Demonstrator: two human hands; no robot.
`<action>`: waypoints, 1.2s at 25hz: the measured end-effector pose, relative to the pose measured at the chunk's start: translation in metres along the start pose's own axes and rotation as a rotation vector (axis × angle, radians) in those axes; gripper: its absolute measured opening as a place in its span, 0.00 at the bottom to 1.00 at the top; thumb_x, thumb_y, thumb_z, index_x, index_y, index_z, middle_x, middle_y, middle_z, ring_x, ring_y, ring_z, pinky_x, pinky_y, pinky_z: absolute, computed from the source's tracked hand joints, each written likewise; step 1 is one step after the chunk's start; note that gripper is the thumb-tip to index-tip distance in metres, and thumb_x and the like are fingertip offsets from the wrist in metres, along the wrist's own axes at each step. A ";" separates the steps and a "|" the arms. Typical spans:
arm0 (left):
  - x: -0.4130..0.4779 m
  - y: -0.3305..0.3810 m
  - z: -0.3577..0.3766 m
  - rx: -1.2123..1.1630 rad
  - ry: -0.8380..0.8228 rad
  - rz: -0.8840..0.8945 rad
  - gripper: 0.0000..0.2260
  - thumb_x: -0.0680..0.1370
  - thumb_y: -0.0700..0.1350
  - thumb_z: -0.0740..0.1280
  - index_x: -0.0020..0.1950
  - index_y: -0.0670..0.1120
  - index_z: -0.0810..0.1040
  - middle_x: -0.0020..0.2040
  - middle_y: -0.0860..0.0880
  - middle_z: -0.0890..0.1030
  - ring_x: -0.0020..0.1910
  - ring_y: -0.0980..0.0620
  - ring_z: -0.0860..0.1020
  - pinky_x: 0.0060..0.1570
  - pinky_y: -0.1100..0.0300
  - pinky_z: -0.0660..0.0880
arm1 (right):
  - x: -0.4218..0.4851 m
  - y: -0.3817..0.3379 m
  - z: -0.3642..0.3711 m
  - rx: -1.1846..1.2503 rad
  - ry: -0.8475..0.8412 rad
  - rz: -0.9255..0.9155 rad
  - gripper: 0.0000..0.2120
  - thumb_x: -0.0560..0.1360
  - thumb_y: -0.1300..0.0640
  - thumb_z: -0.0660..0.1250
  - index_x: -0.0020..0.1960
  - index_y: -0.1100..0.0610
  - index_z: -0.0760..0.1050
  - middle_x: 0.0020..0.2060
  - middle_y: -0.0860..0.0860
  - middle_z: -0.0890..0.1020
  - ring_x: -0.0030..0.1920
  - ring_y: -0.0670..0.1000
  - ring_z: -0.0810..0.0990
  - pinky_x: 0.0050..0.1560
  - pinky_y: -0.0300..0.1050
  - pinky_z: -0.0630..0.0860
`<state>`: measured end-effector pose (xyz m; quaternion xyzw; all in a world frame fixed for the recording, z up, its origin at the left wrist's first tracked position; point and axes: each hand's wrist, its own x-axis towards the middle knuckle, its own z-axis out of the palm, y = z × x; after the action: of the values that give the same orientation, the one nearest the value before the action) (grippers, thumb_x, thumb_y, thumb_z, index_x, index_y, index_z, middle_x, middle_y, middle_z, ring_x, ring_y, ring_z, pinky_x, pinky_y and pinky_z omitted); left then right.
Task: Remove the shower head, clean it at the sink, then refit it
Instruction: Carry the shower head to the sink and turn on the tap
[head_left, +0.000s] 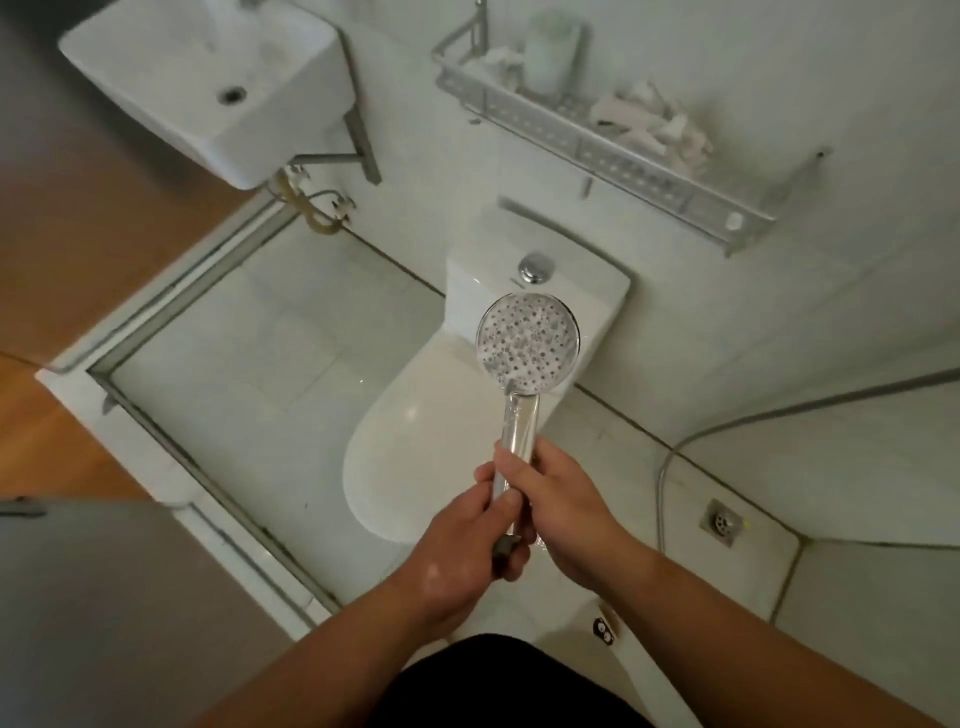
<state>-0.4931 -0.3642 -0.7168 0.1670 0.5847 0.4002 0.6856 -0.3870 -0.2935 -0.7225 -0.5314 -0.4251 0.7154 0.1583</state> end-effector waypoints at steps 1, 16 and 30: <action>-0.001 0.008 -0.029 -0.007 -0.006 0.012 0.12 0.85 0.48 0.58 0.62 0.46 0.78 0.36 0.48 0.75 0.32 0.51 0.70 0.35 0.58 0.69 | 0.010 -0.004 0.029 0.016 0.000 0.000 0.10 0.82 0.51 0.64 0.56 0.57 0.78 0.46 0.52 0.87 0.37 0.48 0.82 0.31 0.43 0.74; 0.009 0.121 -0.290 -0.019 0.110 0.019 0.11 0.84 0.47 0.59 0.62 0.46 0.77 0.36 0.47 0.77 0.29 0.52 0.71 0.32 0.60 0.68 | 0.149 -0.076 0.275 0.017 -0.087 0.060 0.14 0.82 0.53 0.65 0.53 0.65 0.79 0.42 0.59 0.86 0.28 0.51 0.76 0.29 0.48 0.70; 0.074 0.317 -0.662 -0.163 0.282 0.006 0.10 0.82 0.42 0.61 0.57 0.37 0.76 0.36 0.45 0.75 0.28 0.51 0.67 0.30 0.58 0.64 | 0.356 -0.217 0.573 -0.302 -0.064 -0.090 0.08 0.81 0.48 0.65 0.59 0.47 0.76 0.49 0.49 0.85 0.46 0.47 0.86 0.52 0.50 0.83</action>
<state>-1.2244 -0.2700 -0.7175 0.0545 0.6402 0.4677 0.6069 -1.0857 -0.1763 -0.7348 -0.5065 -0.5558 0.6523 0.0949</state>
